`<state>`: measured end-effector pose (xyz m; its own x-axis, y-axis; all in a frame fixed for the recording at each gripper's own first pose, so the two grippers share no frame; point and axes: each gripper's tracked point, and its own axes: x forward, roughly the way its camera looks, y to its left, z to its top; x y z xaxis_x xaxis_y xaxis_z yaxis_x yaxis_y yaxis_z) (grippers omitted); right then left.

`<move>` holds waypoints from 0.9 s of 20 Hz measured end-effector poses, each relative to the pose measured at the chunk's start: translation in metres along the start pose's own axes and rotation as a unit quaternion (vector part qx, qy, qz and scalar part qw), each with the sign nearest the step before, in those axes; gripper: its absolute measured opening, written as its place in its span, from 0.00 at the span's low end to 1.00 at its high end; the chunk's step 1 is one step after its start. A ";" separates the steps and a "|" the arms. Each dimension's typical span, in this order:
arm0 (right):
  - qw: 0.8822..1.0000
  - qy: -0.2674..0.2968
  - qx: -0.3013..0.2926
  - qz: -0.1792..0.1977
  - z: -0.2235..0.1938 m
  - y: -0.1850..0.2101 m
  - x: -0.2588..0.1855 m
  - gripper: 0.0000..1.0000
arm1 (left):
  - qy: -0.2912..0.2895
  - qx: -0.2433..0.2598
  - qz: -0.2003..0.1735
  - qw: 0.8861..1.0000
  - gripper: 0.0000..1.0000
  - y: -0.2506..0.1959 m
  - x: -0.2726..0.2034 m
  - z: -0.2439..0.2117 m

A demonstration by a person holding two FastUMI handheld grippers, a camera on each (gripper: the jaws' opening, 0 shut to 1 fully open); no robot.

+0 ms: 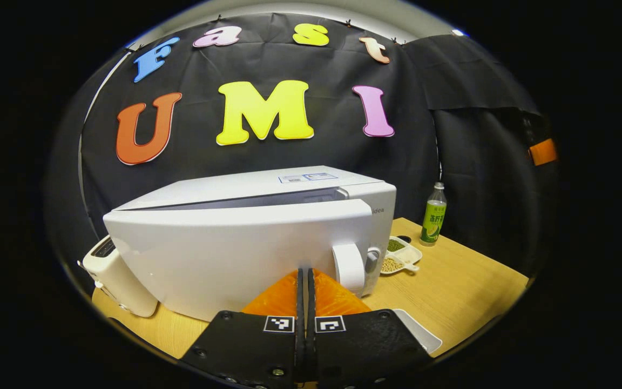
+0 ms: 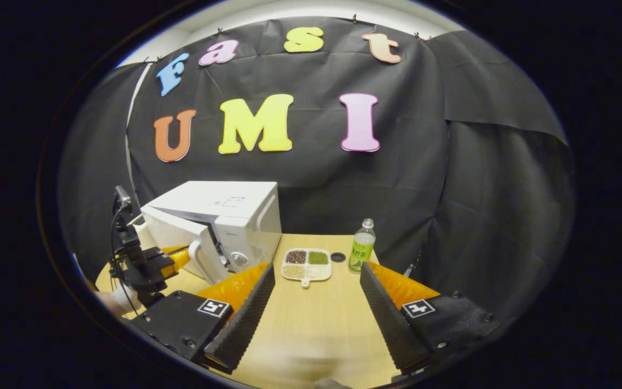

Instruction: Open the microwave oven with the left hand, put the food in, and close the microwave oven.

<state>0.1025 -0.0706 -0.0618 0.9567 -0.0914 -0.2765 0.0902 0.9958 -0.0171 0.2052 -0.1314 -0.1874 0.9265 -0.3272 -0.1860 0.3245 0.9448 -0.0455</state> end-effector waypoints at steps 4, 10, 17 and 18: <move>1.000 0.006 -0.003 -0.007 -0.004 -0.006 -0.001 0.95 | 0.004 -0.015 0.008 1.000 0.00 0.003 0.025 0.003; 1.000 0.003 -0.004 -0.008 0.003 -0.009 -0.002 1.00 | 0.000 -0.014 0.007 1.000 0.00 0.002 0.024 0.005; 1.000 -0.008 -0.018 0.005 0.015 0.010 -0.006 1.00 | 0.011 -0.014 0.036 0.999 0.09 0.001 0.027 0.009; 1.000 -0.010 -0.022 0.008 0.019 0.014 -0.007 0.95 | 0.009 -0.015 0.035 0.999 0.00 -0.003 0.025 0.011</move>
<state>0.1027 -0.0562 -0.0420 0.9635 -0.0742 -0.2573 0.0621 0.9966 -0.0547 0.2300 -0.1423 -0.1809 0.9430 -0.2600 -0.2079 0.2527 0.9656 -0.0616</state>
